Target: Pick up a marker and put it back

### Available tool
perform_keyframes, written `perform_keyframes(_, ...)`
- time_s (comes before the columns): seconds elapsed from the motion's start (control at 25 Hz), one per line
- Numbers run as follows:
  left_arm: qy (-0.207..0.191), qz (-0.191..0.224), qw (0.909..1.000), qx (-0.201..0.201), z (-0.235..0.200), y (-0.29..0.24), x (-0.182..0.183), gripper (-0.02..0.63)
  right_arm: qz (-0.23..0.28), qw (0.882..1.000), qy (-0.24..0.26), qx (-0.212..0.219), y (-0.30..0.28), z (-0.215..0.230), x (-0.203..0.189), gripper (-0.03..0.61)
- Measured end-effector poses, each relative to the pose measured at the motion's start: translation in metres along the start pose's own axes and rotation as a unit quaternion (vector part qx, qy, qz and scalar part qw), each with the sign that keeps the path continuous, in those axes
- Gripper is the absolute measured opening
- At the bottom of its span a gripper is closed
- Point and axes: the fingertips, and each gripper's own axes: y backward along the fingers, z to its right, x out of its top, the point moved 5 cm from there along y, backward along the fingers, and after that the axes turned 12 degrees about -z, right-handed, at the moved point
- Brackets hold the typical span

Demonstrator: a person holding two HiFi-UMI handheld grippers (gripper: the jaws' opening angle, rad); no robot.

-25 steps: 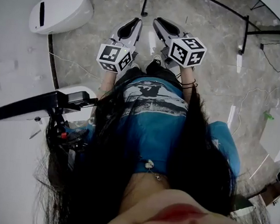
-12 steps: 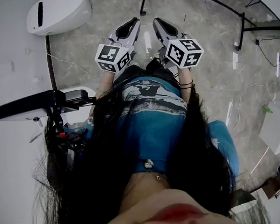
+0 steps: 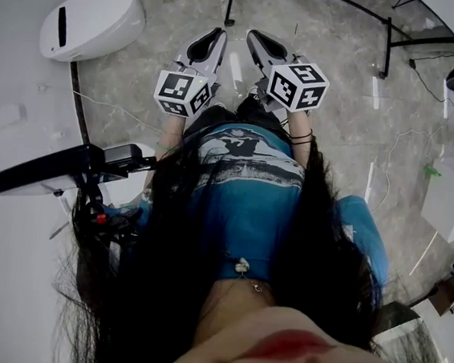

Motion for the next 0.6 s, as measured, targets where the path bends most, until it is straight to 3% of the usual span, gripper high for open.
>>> perform_keyframes(0.6,0.002,0.002,1.0000,0.003,0.0008,-0.0024,0.0015,0.028,-0.001,1.000,-0.002,-0.006,0.0031,0.0072,0.0034,0.014)
